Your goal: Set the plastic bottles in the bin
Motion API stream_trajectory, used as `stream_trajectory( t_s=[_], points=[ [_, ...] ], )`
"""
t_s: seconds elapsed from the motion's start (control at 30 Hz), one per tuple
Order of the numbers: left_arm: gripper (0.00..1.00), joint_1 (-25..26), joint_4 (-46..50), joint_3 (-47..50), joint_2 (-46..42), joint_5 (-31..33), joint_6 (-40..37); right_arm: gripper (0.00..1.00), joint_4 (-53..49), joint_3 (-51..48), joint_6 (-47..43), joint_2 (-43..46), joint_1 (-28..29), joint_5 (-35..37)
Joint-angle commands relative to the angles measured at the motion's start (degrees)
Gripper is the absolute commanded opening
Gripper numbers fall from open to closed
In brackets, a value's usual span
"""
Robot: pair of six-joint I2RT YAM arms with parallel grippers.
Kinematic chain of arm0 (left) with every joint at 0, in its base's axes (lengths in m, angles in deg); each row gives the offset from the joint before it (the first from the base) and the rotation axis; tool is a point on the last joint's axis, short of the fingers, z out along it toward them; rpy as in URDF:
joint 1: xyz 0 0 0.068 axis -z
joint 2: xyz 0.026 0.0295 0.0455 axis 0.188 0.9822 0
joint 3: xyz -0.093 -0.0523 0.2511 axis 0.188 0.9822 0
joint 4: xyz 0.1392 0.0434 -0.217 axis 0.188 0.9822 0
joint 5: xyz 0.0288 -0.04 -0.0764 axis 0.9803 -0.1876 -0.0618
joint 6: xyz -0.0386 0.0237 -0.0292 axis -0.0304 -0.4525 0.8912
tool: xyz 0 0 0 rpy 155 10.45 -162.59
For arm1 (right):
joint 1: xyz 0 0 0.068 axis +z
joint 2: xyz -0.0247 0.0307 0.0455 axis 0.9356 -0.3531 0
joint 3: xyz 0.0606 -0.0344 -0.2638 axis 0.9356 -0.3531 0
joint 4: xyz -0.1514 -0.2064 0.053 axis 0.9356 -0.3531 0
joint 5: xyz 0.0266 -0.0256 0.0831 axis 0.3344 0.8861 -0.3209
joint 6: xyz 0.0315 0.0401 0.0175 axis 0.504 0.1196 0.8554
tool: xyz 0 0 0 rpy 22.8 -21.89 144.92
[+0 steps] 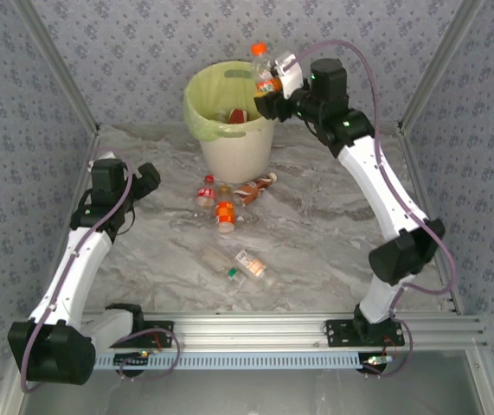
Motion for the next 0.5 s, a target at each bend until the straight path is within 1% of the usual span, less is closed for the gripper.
stream_trajectory(
  t_s=[0.0,0.13,0.23,0.33,0.37,0.47],
  points=[
    [1.00,-0.55,0.35,-0.38,0.02,-1.17,0.49,0.61,-0.74,7.47,3.37,-6.33,0.42,3.63],
    [1.00,-0.56,0.46,-0.20,-0.20,-1.43,0.54,0.63,-1.01,18.22,6.74,-15.09,0.64,2.79],
    [1.00,-0.60,0.77,-0.03,-0.42,-1.63,0.54,0.65,-3.68,28.29,7.77,-23.33,1.14,5.79],
    [0.99,-0.68,1.37,0.13,-0.67,-2.03,0.51,0.72,-6.62,37.06,8.05,-29.41,1.88,11.22],
    [0.99,-0.66,1.53,0.18,-0.81,-2.32,0.49,0.75,-7.15,38.61,7.74,-30.45,2.19,12.35],
    [1.00,-0.73,1.52,0.69,-1.12,-3.03,0.02,0.85,-7.20,38.15,7.13,-30.20,2.46,13.25]
  ],
)
